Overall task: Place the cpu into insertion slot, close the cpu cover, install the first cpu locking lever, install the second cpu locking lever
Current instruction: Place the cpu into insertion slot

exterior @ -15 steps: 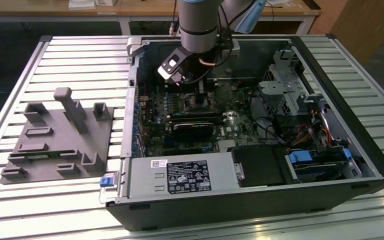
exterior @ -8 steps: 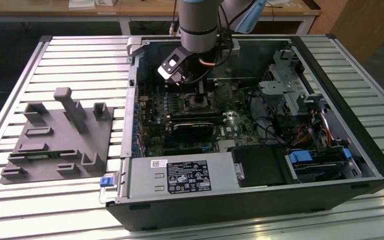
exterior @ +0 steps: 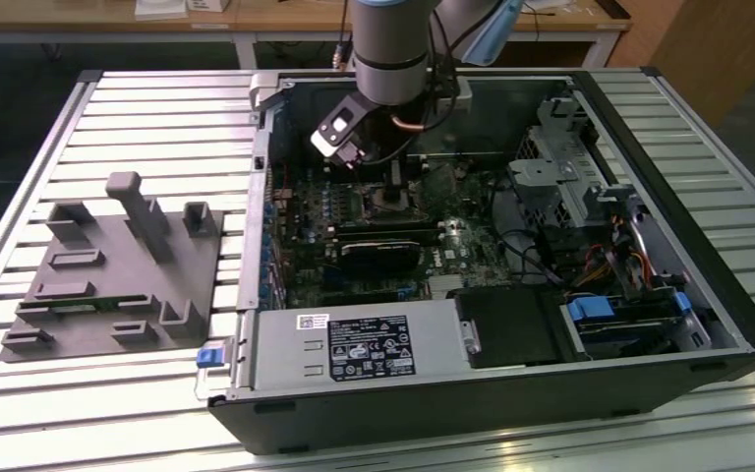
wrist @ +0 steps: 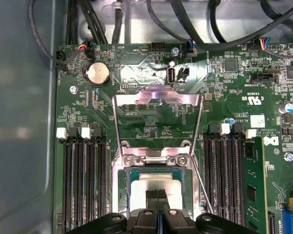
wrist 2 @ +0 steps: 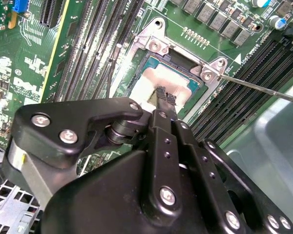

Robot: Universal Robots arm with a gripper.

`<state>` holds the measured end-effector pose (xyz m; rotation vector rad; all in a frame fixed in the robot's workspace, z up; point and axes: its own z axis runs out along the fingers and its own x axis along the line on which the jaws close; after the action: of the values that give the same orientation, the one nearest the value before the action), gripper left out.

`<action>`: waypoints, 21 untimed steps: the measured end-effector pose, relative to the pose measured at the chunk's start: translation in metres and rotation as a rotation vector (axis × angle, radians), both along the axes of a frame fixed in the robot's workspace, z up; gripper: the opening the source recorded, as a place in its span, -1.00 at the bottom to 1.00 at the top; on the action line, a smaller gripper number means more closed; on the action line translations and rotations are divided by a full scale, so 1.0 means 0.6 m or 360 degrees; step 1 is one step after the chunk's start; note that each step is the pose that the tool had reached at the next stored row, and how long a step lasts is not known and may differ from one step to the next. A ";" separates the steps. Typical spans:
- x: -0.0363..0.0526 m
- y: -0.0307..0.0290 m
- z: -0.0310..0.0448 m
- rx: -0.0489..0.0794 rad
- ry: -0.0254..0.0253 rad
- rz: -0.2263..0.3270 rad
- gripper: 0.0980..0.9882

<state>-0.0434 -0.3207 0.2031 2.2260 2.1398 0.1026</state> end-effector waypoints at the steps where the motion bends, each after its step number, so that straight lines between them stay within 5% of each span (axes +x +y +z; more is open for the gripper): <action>1: 0.000 0.0000 -0.002 0.0000 0.00000 -0.0001 -0.98; 16: 0.000 0.0000 -0.008 0.0000 -0.00001 -0.0008 -0.98; 21: 0.000 0.0000 0.007 0.0000 -0.00001 -0.0008 -0.98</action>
<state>-0.0434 -0.3207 0.2073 2.2312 2.1342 0.1026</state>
